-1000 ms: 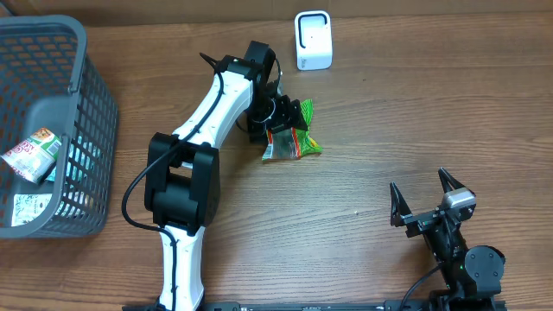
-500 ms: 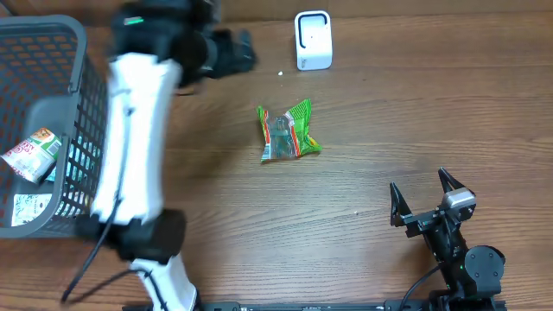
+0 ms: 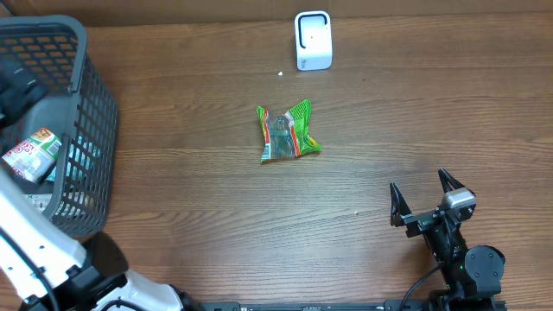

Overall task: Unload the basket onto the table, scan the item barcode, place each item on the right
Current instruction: 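Reach into the basket and grasp the mint-green wipes pack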

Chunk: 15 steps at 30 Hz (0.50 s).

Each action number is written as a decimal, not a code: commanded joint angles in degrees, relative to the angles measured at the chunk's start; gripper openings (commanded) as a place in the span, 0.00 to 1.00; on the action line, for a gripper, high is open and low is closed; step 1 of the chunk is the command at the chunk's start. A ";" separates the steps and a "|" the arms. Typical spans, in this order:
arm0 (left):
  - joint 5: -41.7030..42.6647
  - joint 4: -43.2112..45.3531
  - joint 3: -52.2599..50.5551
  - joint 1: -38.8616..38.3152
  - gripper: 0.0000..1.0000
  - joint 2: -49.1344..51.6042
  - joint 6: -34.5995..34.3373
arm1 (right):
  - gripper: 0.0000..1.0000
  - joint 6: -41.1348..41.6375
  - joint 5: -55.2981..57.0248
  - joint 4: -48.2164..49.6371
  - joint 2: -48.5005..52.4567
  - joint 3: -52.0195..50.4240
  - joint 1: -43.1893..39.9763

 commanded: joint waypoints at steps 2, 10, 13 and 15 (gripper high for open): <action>-5.18 0.90 -6.49 6.40 0.99 -0.09 0.24 | 1.00 0.35 -0.28 0.28 -0.68 -0.59 0.33; -3.13 12.26 -25.73 8.26 0.98 0.20 1.03 | 1.00 0.35 -0.28 0.28 -0.68 -0.59 0.33; -3.15 16.79 -32.13 8.24 0.97 0.22 1.01 | 1.00 0.35 -0.28 0.28 -0.68 -0.59 0.33; -3.10 20.04 -36.20 8.20 0.95 0.22 1.03 | 1.00 0.35 -0.28 0.28 -0.68 -0.59 0.33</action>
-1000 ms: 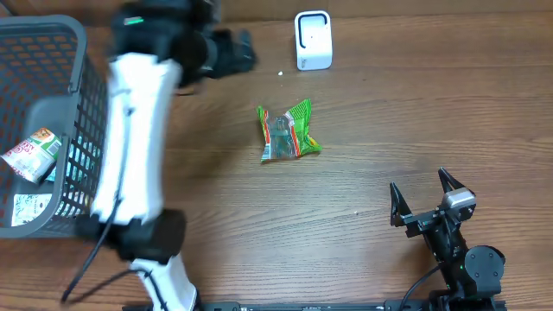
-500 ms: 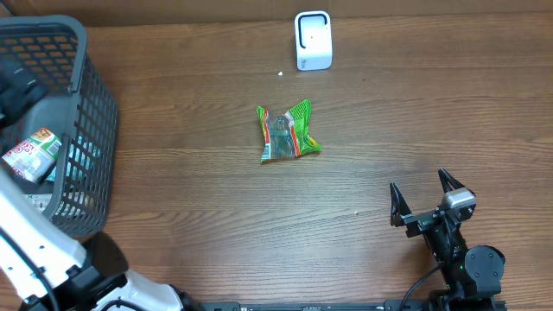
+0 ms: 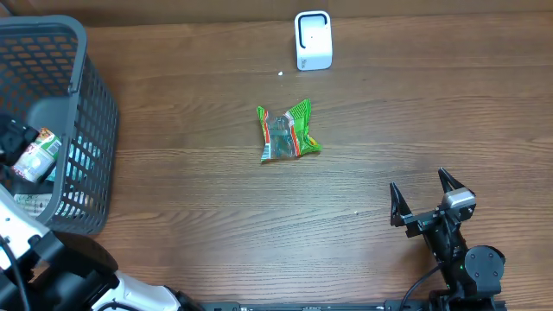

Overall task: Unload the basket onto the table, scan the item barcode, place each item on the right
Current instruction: 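Reach into the basket and grasp the mint-green wipes pack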

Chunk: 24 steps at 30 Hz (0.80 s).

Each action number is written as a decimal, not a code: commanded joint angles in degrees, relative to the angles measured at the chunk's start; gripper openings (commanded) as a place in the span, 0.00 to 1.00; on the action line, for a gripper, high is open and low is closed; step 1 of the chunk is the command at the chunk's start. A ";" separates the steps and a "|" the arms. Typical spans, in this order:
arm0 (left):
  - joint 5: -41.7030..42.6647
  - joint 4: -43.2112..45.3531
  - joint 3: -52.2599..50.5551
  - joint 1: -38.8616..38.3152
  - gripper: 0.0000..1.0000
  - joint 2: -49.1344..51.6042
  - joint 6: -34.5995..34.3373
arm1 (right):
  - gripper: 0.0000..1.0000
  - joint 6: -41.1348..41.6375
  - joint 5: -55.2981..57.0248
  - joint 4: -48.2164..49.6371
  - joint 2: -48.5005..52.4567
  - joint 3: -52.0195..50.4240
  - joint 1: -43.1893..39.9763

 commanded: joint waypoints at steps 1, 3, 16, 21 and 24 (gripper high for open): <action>0.44 4.68 -7.61 -0.70 0.95 -0.15 0.92 | 1.00 0.33 -0.28 0.33 -0.68 -0.59 0.33; 0.48 8.15 -11.69 -1.14 0.95 -0.15 0.96 | 1.00 0.35 -0.28 0.33 -0.68 -0.59 0.33; 0.46 24.81 -21.68 -7.87 0.94 7.13 4.46 | 1.00 0.33 -0.28 0.33 -0.68 -0.59 0.33; 0.20 24.98 -21.68 -7.50 0.95 12.13 2.97 | 1.00 0.35 -0.28 0.31 -0.68 -0.59 0.33; 0.15 25.00 -21.68 -7.10 0.95 14.21 2.84 | 1.00 0.33 -0.28 0.31 -0.68 -0.59 0.33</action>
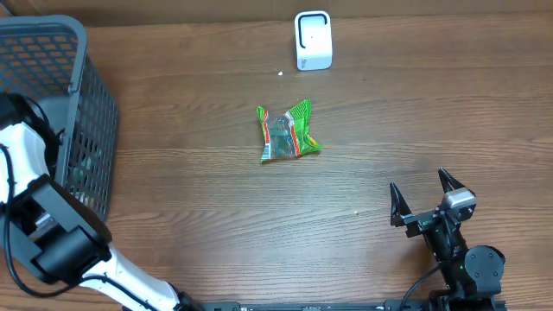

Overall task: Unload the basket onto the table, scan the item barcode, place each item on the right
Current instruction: 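Reach into the basket and grasp the mint-green wipes pack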

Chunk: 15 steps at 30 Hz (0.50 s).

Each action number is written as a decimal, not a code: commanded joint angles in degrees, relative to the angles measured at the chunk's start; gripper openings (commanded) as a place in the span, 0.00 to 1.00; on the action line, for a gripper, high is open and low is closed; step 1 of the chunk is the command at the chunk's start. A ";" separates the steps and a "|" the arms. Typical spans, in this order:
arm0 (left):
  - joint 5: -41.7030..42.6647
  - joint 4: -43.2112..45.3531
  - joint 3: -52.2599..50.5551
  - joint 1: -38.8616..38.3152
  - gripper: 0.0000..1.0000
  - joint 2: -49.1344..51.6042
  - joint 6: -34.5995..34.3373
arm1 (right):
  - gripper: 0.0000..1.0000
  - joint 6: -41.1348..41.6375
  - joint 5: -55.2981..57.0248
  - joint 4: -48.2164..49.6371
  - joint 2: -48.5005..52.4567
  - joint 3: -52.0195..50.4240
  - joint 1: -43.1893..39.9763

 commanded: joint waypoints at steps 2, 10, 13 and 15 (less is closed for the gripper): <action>-0.22 -0.20 -0.39 -0.04 0.95 3.63 -0.94 | 1.00 0.35 -0.28 0.35 -0.68 -0.59 0.33; -1.14 0.52 -0.39 -0.11 0.57 6.49 -0.81 | 1.00 0.37 -0.28 0.35 -0.68 -0.59 0.33; -1.11 0.04 0.26 -0.11 0.15 6.27 -0.85 | 1.00 0.35 -0.28 0.35 -0.68 -0.59 0.33; -1.09 -1.25 1.51 -0.11 0.08 6.16 -1.27 | 1.00 0.35 -0.28 0.35 -0.68 -0.59 0.33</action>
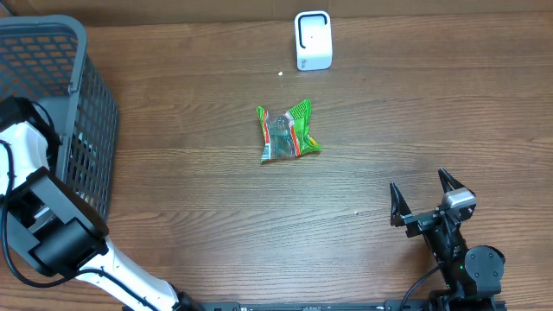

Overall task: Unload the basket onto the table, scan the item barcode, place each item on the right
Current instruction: 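Reach into the basket and grasp the mint-green wipes pack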

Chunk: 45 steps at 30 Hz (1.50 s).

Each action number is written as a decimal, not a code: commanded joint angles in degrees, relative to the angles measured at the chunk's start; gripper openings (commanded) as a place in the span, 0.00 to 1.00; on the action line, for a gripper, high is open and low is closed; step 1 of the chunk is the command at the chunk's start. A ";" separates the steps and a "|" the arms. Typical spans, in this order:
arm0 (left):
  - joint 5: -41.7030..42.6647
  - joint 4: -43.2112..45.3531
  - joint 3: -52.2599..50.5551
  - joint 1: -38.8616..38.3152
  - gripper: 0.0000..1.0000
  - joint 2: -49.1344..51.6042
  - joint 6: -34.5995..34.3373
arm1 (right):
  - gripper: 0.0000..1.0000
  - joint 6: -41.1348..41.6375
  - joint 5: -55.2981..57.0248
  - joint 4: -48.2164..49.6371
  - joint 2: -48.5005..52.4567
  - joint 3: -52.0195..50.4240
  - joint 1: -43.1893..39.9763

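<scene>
A green snack packet [288,131] lies crumpled on the wooden table near its middle. The white barcode scanner [313,40] stands at the far edge, behind the packet. My left arm [24,151] reaches down into the grey mesh basket [86,104] at the far left. Its fingers are hidden below the wrist and the mesh, so whatever they hold does not show. My right gripper [418,183] rests open near the front right, fingers pointing up the table, with nothing between them and well away from the packet.
The tall basket wall stands along the left edge of the table. A tiny white speck [280,73] lies to the left of the scanner. Bare wood stretches between the packet, the scanner and the right gripper.
The left arm has shifted slightly inside the basket, with its wrist a little further right. The packet, the scanner and the right gripper are unchanged.
The left gripper was high over the basket, with a red-and-white packet lying inside. Then it was at that packet in the basket. After that the arm stood bent over the basket rim, covering the packet, and it remains there. The right arm has stayed still throughout.
</scene>
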 commanded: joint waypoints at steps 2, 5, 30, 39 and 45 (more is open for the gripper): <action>-0.46 -2.73 2.69 -0.44 0.04 2.49 -0.37 | 1.00 0.37 -0.28 0.31 -0.68 -0.59 0.33; -0.46 -7.48 8.11 -0.44 0.04 2.49 -0.37 | 1.00 0.39 -0.28 0.31 -0.68 -0.59 0.33; 1.25 -30.32 36.50 -0.44 0.77 2.97 5.20 | 1.00 0.37 -0.28 0.31 -0.68 -0.59 0.33; 1.46 -17.62 14.78 -0.44 0.75 2.97 11.13 | 1.00 0.37 -0.28 0.31 -0.68 -0.59 0.33; 1.44 -9.97 6.36 -0.44 0.70 2.97 11.06 | 1.00 0.37 -0.28 0.31 -0.68 -0.59 0.33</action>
